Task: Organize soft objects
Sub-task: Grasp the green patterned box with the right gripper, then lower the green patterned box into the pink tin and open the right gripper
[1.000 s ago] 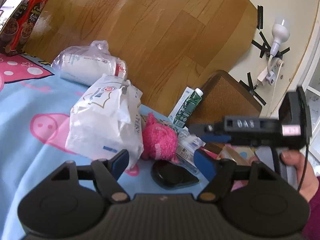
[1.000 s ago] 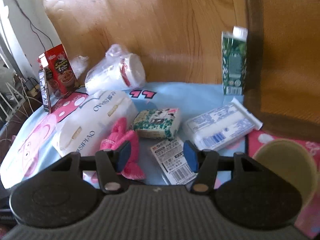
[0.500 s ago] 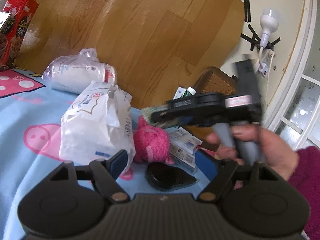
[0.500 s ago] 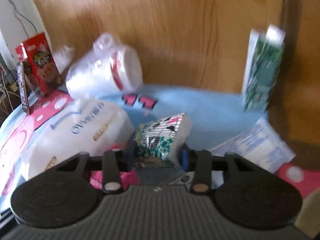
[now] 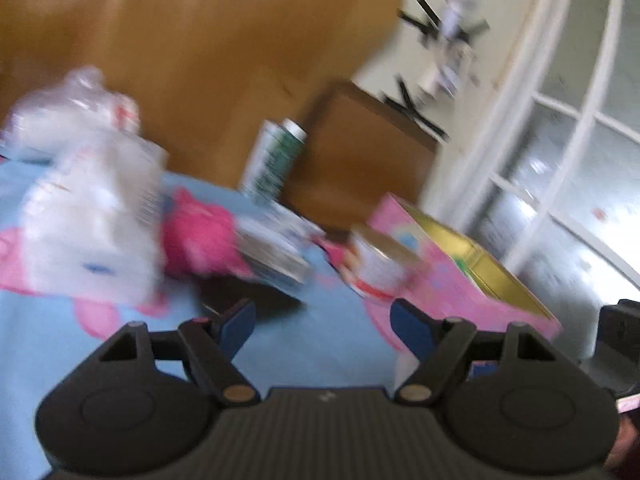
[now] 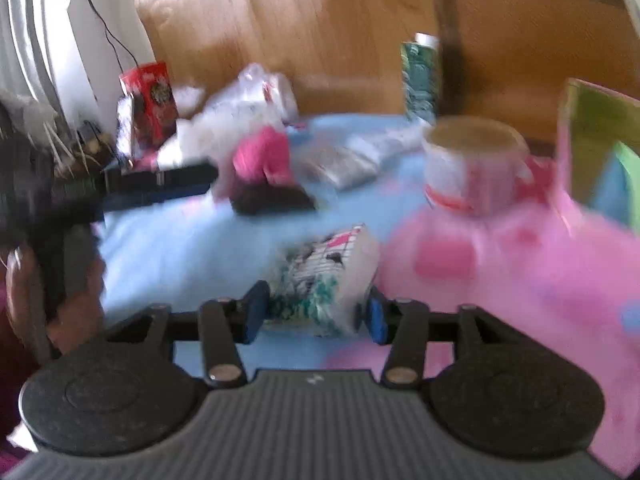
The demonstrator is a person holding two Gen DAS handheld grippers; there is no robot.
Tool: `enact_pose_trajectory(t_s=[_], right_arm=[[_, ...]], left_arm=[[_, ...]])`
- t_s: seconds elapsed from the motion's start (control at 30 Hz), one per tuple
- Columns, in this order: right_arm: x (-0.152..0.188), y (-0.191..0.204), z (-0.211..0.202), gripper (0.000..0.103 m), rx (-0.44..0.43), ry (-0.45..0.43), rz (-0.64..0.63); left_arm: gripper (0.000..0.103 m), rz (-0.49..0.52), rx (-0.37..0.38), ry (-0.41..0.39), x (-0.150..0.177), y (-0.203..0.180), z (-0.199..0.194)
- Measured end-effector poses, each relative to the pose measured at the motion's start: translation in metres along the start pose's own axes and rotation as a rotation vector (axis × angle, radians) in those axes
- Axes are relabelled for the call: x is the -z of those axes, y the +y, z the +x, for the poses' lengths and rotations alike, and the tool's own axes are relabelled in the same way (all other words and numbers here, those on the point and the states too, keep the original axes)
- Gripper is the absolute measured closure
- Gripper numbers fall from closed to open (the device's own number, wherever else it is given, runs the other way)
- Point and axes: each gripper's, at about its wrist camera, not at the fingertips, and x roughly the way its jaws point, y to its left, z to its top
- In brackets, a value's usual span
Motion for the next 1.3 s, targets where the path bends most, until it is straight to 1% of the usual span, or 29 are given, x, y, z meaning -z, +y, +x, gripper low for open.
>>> enact_pose_trajectory(t_s=[0.03,0.07,0.1,0.17,0.23,0.3,0.33,0.37,0.4,0.43,0.47,0.5,0.6,0.67,0.73,0.83,0.9,0.93,0.97,1.0,1.07,1.1,1.13,1.2,1.23,1.3], right_arm=[[0.008,0.002,-0.007,0.019,0.031,-0.025,-0.005],[0.013,0.003,-0.013,0.014,0.063,-0.049,-0.020],[0.018,0.006,-0.018,0.014,0.084,-0.071,-0.044],[0.022,0.006,-0.024,0.013,0.078,-0.083,-0.092],[0.025,0.005,-0.024,0.013,0.054,-0.086,-0.130],[0.023,0.005,-0.015,0.014,0.057,-0.080,-0.138],[0.026,0.008,-0.014,0.016,0.059,-0.064,-0.128],[0.023,0.007,-0.007,0.025,0.053,-0.043,-0.109],[0.025,0.006,-0.008,0.035,0.059,-0.064,-0.113],[0.025,0.011,-0.008,0.040,0.080,-0.070,-0.120],[0.025,0.012,-0.011,0.041,0.091,-0.092,-0.126],[0.030,0.008,-0.022,0.041,0.095,-0.128,-0.129],[0.033,0.000,-0.048,0.041,0.150,-0.262,-0.120],[0.030,-0.013,-0.067,0.041,0.201,-0.338,-0.093],[0.027,-0.029,-0.081,0.041,0.262,-0.394,-0.067],[0.022,-0.056,-0.098,0.041,0.367,-0.443,-0.028],[0.021,-0.074,-0.106,0.041,0.424,-0.464,0.002],[0.021,-0.083,-0.109,0.041,0.460,-0.477,0.011],[0.020,-0.092,-0.111,0.040,0.510,-0.483,0.017],[0.020,-0.101,-0.110,0.040,0.578,-0.484,0.021],[0.020,-0.121,-0.111,0.038,0.728,-0.461,0.034],[0.022,-0.132,-0.115,0.038,0.764,-0.461,0.060],[0.026,-0.140,-0.124,0.038,0.760,-0.476,0.101],[0.035,-0.150,-0.139,0.037,0.723,-0.519,0.179],[0.040,-0.150,-0.145,0.037,0.712,-0.538,0.201],[0.045,-0.145,-0.151,0.038,0.670,-0.581,0.216]], left_arm=[[0.026,0.005,0.017,0.023,0.001,-0.007,0.002],[0.026,0.003,0.039,0.044,0.003,-0.014,0.005],[0.025,-0.002,0.065,0.063,0.005,-0.020,0.006],[0.025,-0.009,0.103,0.100,0.008,-0.033,0.012],[0.026,0.007,0.091,0.140,0.011,-0.045,0.022],[0.036,0.029,0.050,0.201,0.016,-0.053,0.037],[0.049,0.029,0.048,0.235,0.018,-0.056,0.044],[0.051,0.022,0.053,0.265,0.020,-0.059,0.050],[0.051,0.031,0.037,0.254,0.020,-0.065,0.050],[0.051,0.051,0.042,0.236,0.018,-0.073,0.049],[0.050,0.064,0.060,0.221,0.013,-0.080,0.049],[0.049,0.069,0.086,0.207,0.006,-0.088,0.051],[0.047,0.089,0.174,0.183,-0.017,-0.116,0.064],[0.047,0.130,0.212,0.183,-0.031,-0.145,0.083],[0.046,0.198,0.236,0.181,-0.037,-0.177,0.104],[0.042,0.249,0.260,0.195,-0.036,-0.217,0.137],[0.037,0.272,0.263,0.209,-0.036,-0.236,0.159],[0.033,0.276,0.250,0.212,-0.035,-0.242,0.168],[0.033,0.278,0.230,0.209,-0.033,-0.247,0.173],[0.033,0.283,0.212,0.204,-0.031,-0.251,0.176],[0.033,0.300,0.199,0.190,-0.025,-0.251,0.173],[0.033,0.312,0.195,0.178,-0.023,-0.247,0.166],[0.033,0.328,0.187,0.161,-0.020,-0.239,0.156],[0.028,0.349,0.178,0.133,-0.017,-0.226,0.137],[0.026,0.358,0.162,0.118,-0.014,-0.216,0.125],[0.026,0.353,0.114,0.104,-0.010,-0.193,0.101]])
